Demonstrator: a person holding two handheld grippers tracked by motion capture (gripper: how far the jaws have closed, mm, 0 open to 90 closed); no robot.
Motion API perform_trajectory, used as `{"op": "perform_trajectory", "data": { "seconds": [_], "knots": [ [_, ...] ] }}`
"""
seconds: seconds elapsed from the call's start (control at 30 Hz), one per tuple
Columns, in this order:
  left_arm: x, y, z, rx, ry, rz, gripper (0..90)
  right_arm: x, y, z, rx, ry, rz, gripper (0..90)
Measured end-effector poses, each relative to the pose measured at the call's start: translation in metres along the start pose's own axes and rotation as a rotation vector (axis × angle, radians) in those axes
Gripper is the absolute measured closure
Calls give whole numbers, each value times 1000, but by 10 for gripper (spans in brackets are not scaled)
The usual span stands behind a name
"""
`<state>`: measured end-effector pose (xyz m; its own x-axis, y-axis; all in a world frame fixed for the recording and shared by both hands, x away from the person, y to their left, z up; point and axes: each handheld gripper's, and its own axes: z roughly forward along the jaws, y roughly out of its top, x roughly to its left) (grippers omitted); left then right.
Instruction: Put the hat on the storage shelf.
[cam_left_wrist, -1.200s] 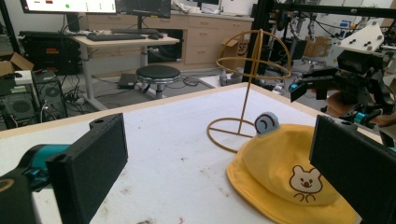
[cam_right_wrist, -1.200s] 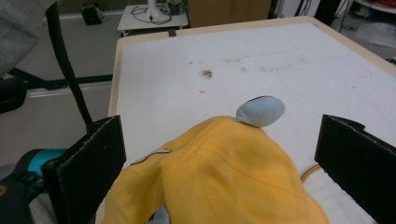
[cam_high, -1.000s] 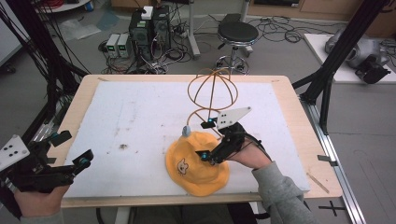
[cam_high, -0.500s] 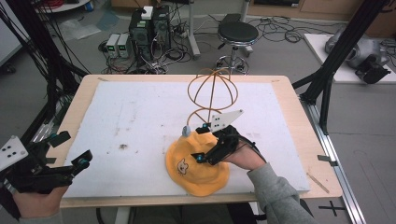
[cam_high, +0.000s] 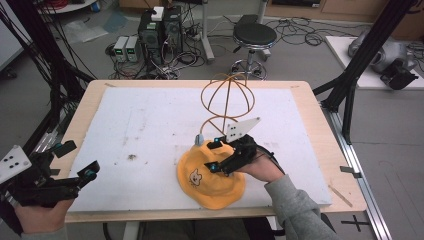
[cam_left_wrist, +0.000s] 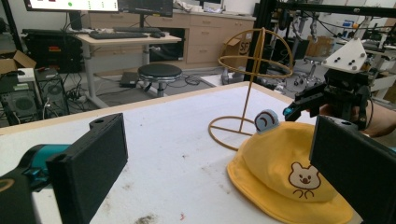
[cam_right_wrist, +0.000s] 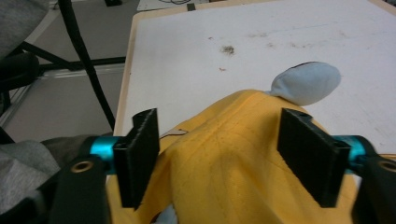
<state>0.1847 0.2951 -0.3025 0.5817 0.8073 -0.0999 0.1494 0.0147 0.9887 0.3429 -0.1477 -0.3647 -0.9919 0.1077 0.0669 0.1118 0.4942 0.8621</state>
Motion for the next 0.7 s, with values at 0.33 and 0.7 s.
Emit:
{"op": "perform_trajectory", "data": {
  "seconds": [0.33, 0.7],
  "knots": [
    [0, 0, -1, -3, 2, -3, 47, 1, 0, -3, 34, -23, -20, 622],
    [1, 0, -1, -6, 3, -5, 47, 3, 0, -5, 44, -49, -38, 734]
  ]
}}
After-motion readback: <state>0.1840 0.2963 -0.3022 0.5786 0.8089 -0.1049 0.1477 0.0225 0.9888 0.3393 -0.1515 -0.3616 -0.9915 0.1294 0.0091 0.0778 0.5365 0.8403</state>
